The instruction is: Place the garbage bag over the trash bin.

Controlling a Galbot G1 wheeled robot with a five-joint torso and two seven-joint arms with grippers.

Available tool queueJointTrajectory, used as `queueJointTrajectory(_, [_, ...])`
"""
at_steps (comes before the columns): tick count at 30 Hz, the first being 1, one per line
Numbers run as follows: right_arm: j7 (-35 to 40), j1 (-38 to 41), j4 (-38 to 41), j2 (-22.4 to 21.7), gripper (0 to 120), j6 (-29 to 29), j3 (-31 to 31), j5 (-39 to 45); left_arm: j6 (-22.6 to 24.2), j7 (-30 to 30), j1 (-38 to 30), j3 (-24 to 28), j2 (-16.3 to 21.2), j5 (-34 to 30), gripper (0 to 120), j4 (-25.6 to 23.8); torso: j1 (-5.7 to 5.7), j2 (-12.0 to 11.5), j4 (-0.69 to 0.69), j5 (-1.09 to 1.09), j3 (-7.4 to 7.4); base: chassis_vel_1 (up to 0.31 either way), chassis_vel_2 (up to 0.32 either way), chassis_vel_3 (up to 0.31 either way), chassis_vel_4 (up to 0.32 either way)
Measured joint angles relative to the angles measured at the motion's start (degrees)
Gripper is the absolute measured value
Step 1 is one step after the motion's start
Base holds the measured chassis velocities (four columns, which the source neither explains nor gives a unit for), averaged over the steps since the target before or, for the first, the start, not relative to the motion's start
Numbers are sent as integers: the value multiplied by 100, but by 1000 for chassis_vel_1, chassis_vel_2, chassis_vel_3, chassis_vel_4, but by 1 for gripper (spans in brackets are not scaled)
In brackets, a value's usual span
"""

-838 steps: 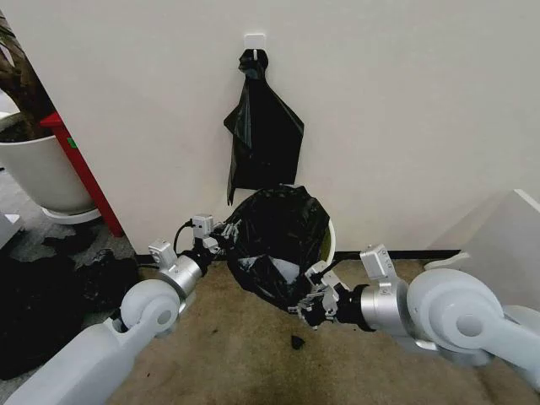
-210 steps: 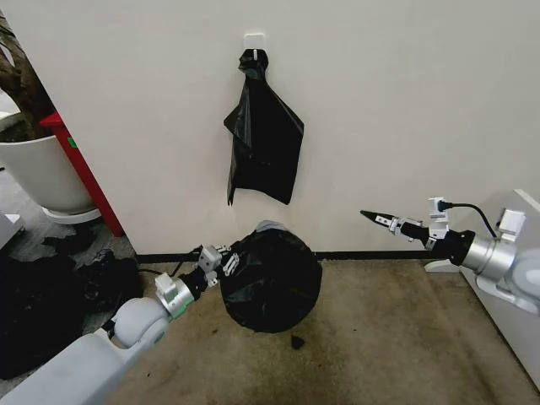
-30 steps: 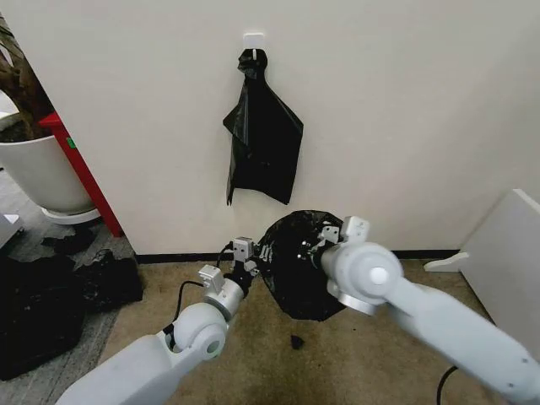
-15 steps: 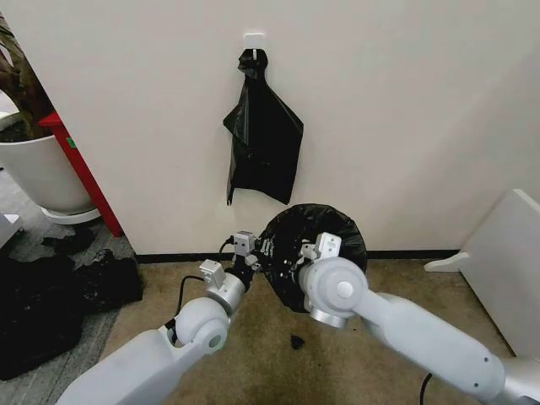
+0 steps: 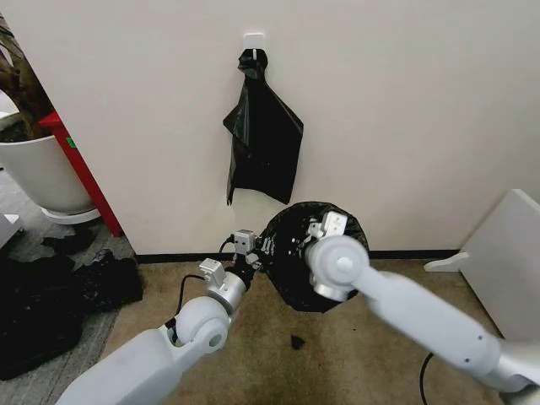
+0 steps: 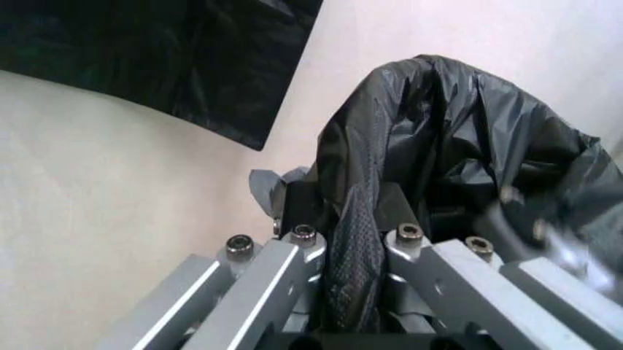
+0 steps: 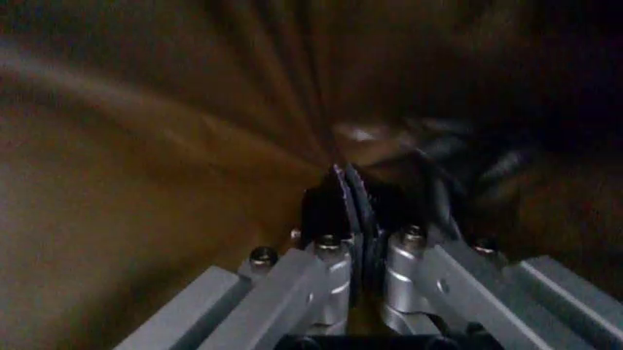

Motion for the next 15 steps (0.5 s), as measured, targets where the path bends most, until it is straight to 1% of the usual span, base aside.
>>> queueJointTrajectory(4, [82,-45,134,-80,0,20,-58,74,0,-2,-7,-19,-13,0,4,3,0,0,-1,0,0,0,0,0,0])
queueJointTrajectory(6, [163,-58,330,-239,0,38,-68,207,1,-2,-10,-44,-19,-1,4,7,0,0,-2,0,0,0,0,0,0])
queueJointTrajectory(7, [166,-61,499,-391,0,45,-42,236,2,-2,-10,-66,-17,-4,4,7,0,0,-1,0,0,0,0,0,0])
queueJointTrajectory(10, [165,47,915,-596,0,64,44,360,5,2,4,-89,-14,-5,4,7,0,0,-4,0,-1,0,0,0,0])
queueJointTrajectory(12, [163,102,994,-617,0,70,61,388,5,3,11,-89,-15,-5,4,8,0,1,-4,0,-1,0,0,0,0])
queueJointTrajectory(15, [128,385,1094,-581,0,76,121,403,7,4,26,-83,-25,-5,4,15,0,1,-1,-1,-1,0,0,0,0])
